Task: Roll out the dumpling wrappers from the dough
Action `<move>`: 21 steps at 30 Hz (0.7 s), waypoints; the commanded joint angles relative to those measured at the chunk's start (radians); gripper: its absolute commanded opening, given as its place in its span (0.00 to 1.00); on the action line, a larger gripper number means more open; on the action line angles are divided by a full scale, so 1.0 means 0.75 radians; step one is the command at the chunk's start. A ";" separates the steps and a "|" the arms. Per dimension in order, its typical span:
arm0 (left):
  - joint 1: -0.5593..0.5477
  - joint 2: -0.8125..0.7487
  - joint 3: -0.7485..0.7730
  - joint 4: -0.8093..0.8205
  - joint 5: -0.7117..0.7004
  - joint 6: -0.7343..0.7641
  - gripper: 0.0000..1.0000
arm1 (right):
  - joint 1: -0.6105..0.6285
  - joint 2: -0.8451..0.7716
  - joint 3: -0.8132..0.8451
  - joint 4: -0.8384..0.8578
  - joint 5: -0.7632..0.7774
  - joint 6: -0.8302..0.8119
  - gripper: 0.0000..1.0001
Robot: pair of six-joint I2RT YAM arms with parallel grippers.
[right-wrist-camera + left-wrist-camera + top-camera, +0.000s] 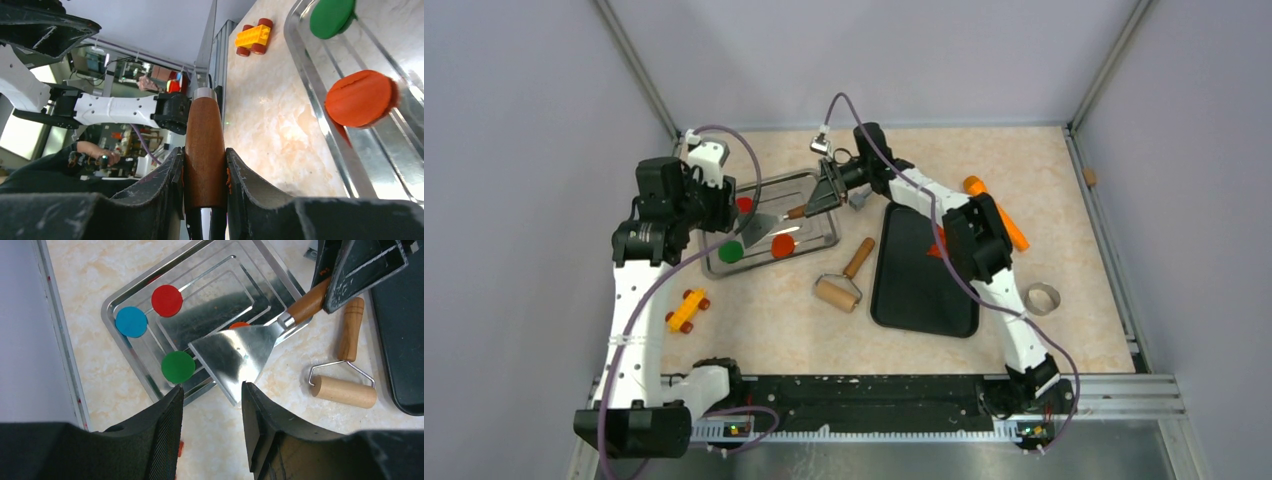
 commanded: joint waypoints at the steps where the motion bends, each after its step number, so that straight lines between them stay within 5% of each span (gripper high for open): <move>1: 0.011 -0.044 -0.037 0.052 0.037 -0.052 0.50 | -0.090 -0.090 0.092 -0.096 0.033 -0.129 0.00; 8: 0.011 -0.008 -0.107 0.155 0.164 -0.158 0.50 | -0.221 -0.345 0.064 -0.725 0.342 -0.704 0.00; 13: -0.002 0.014 -0.154 0.256 0.536 -0.079 0.50 | -0.305 -0.584 -0.082 -0.931 0.482 -0.938 0.00; 18: -0.301 -0.094 -0.226 0.511 0.619 0.168 0.58 | -0.355 -0.838 -0.430 -0.953 0.456 -0.937 0.00; 21: -0.510 -0.029 -0.143 0.443 0.646 0.355 0.60 | -0.358 -0.967 -0.598 -0.924 0.385 -0.887 0.00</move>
